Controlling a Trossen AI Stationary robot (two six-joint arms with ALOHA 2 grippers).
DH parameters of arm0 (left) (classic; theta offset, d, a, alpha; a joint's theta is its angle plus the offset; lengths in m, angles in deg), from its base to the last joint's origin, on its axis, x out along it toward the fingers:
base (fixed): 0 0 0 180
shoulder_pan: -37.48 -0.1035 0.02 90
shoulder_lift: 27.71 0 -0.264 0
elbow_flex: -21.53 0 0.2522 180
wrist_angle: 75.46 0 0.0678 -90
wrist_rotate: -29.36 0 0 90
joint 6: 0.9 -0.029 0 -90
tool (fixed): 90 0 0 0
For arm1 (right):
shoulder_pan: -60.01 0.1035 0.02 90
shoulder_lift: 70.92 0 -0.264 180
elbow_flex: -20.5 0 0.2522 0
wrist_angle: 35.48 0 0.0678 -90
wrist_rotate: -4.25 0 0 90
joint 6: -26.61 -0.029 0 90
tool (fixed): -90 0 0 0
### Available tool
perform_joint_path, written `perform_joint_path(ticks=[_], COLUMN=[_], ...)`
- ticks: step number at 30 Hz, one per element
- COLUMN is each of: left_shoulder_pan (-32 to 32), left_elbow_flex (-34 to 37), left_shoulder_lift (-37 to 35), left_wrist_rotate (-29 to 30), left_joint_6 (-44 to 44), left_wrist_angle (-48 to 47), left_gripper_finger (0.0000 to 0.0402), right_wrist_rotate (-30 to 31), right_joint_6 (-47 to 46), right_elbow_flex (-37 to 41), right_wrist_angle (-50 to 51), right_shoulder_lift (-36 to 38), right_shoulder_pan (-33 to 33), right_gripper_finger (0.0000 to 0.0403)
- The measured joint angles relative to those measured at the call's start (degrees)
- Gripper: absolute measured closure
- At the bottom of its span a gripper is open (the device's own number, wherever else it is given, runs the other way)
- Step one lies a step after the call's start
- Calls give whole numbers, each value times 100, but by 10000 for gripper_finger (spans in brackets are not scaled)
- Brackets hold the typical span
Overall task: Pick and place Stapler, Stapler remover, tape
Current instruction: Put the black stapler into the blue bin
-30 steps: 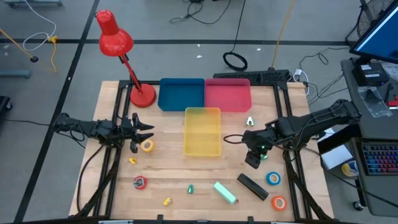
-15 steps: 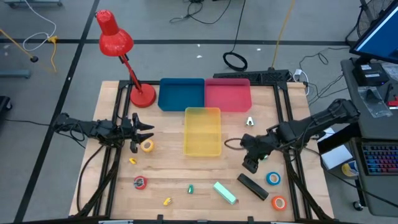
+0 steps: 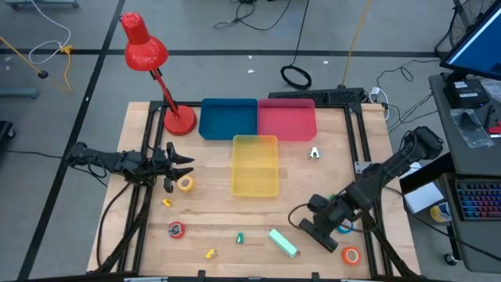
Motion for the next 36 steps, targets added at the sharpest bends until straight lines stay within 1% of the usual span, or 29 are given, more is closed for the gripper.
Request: perform_joint_path(ticks=[6,10,12,14,17,20,22,26,32,36], left_shoulder_pan=[0,-1,0,-2,-1,0,-2,-1,0,-1], left_elbow_flex=[0,0,0,0,0,0,0,0,0,0], left_shoulder_lift=[0,-1,0,0,0,-1,0,-1,0,-2], left_wrist_rotate=[1,-2,-4,-5,-2,-2,0,0,0,0], left_joint_6=[28,145,168,160,158,155,151,144,144,146], left_wrist_angle=[2,2,2,4,2,2,2,1,4,4], left_gripper_finger=[236,236,236,236,236,236,236,236,236,236], right_wrist_rotate=[23,317,345,267,-23,-378,-503,-483,-491,-493], right_joint_6=[-577,-915,-1059,-1184,-1234,-1166,-1100,-848,-389,11], right_elbow_flex=[-46,-213,-234,-228,-149,-52,8,136,423,472], right_wrist_angle=[26,31,147,291,288,202,122,-179,-959,-1110], right_shoulder_lift=[0,7,5,4,2,2,2,2,2,2], right_shoulder_pan=[225,329,344,337,324,326,328,331,331,326], right_gripper_finger=[184,185,187,188,186,183,182,182,181,181])
